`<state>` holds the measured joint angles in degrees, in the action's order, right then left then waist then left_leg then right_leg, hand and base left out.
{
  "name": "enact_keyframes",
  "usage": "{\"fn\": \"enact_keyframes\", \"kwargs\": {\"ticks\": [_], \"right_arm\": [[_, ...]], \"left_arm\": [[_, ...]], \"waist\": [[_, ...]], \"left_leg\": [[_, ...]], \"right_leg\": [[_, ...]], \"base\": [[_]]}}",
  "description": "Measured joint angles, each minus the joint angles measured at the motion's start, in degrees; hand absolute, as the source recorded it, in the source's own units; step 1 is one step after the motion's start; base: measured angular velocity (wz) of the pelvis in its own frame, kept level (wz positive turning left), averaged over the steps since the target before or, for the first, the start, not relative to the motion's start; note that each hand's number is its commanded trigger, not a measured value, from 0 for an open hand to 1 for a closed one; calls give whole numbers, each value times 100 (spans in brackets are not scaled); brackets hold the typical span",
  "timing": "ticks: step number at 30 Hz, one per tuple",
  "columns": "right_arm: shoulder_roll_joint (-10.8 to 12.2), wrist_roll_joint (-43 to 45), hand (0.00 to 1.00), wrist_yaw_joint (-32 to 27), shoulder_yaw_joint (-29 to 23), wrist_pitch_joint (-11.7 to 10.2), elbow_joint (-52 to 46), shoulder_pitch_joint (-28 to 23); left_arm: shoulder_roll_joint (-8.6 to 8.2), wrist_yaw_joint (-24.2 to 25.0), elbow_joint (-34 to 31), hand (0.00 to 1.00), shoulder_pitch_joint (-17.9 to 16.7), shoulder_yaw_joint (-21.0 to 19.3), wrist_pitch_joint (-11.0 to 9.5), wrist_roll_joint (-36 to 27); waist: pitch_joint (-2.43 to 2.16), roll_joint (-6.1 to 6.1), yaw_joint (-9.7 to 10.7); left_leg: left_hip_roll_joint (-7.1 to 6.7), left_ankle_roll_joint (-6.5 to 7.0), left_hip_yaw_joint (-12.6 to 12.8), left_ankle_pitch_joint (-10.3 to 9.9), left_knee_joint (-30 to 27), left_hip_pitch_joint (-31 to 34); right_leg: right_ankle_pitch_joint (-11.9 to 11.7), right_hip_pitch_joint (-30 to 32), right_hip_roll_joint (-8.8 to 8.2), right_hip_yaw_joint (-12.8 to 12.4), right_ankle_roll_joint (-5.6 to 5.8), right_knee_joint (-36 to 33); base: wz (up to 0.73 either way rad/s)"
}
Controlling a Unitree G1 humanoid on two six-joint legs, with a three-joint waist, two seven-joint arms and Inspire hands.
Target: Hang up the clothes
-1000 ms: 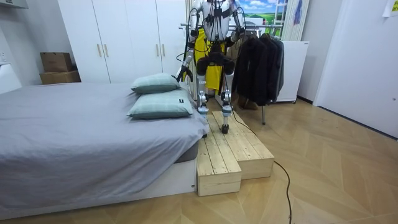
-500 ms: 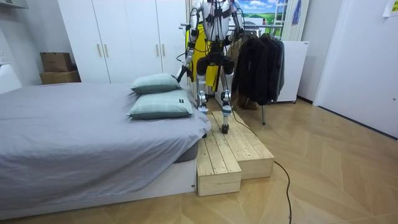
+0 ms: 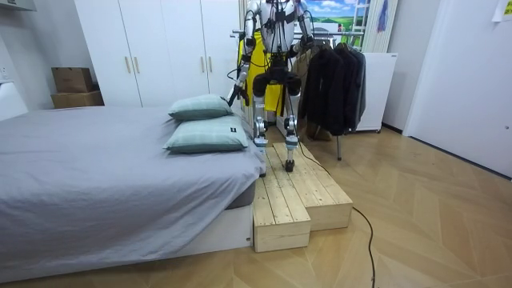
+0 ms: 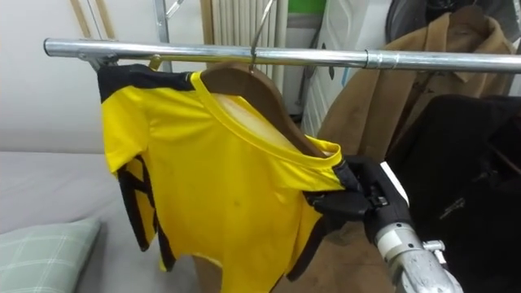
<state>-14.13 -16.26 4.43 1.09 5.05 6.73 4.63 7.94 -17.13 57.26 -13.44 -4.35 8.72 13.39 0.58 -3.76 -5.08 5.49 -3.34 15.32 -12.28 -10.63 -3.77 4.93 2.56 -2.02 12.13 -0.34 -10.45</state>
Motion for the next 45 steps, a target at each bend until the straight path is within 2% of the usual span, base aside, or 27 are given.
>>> {"fn": "enact_keyframes", "kwargs": {"ticks": [2, 5, 10, 18, 23, 25, 31, 35, 41, 45], "right_arm": [[-93, -8, 100, 36, -1, 0, 329, 210], [-219, -8, 100, 12, -1, 6, 462, 248], [-224, -57, 100, 76, -4, 5, 1010, 397], [-386, -375, 100, 225, -3, 97, 2197, 991], [-614, -390, 100, 355, -6, 120, 3205, 1432], [-633, -399, 100, 392, -24, 135, 3461, 1546], [-709, -809, 100, 584, -67, 213, 4367, 1604], [-716, -898, 100, 705, -157, 241, 4810, 1608], [-880, -900, 100, 721, -231, 261, 4939, 1686], [-940, -900, 100, 720, -230, 261, 4939, 1687]], "left_arm": [[20, 47, -2, 0, 12, -4, 6, 59], [41, 112, -12, 0, 5, -2, 3, 80], [47, 181, -17, 0, -10, -5, 5, 133], [73, 311, -77, 0, -3, -19, 22, 352], [79, 399, -133, 0, -37, -244, 9, 437], [82, 398, -170, 0, -62, -246, 9, 443], [135, 432, -173, 0, -108, -245, 4, 533], [147, 513, -158, 0, -137, -248, 4, 520], [175, 539, -167, 0, -136, -250, 5, 474], [182, 539, -172, 0, -133, -284, -6, 474]], "waist": [[-2, -8, 9], [-2, -29, -5], [16, -90, -20], [-12, -161, -55], [-34, -207, -161], [-32, -214, -154], [-52, -243, -166], [-50, -240, -190], [-46, -258, -244], [-24, -295, -283]], "left_leg": [[-5, 0, -46, 0, -7, -4], [-9, 1, -112, 1, -10, -12], [-10, 1, -142, 0, -5, -56], [-32, 5, -282, 3, -18, 12], [-28, 6, -355, 5, -15, -27], [-28, 6, -356, 5, -14, -59], [-37, 6, -455, 4, -16, -111], [-35, 6, -467, 5, -21, -103], [-36, 6, -470, 5, -21, -131], [-36, 6, -471, 5, -18, -166]], "right_leg": [[0, -28, -10, 38, 0, 18], [0, -94, -8, 86, 0, 71], [12, -154, -4, 100, 13, 81], [45, -146, -40, 244, 29, 73], [46, -213, -40, 300, 29, 86], [46, -249, -40, 304, 29, 94], [56, -396, -43, 385, 33, 179], [64, -397, -42, 385, 27, 167], [71, -400, -42, 380, 24, 148], [89, -430, -42, 380, 24, 143]], "base": [[8], [11], [3], [8], [5], [0], [8], [1], [0], [0]]}}
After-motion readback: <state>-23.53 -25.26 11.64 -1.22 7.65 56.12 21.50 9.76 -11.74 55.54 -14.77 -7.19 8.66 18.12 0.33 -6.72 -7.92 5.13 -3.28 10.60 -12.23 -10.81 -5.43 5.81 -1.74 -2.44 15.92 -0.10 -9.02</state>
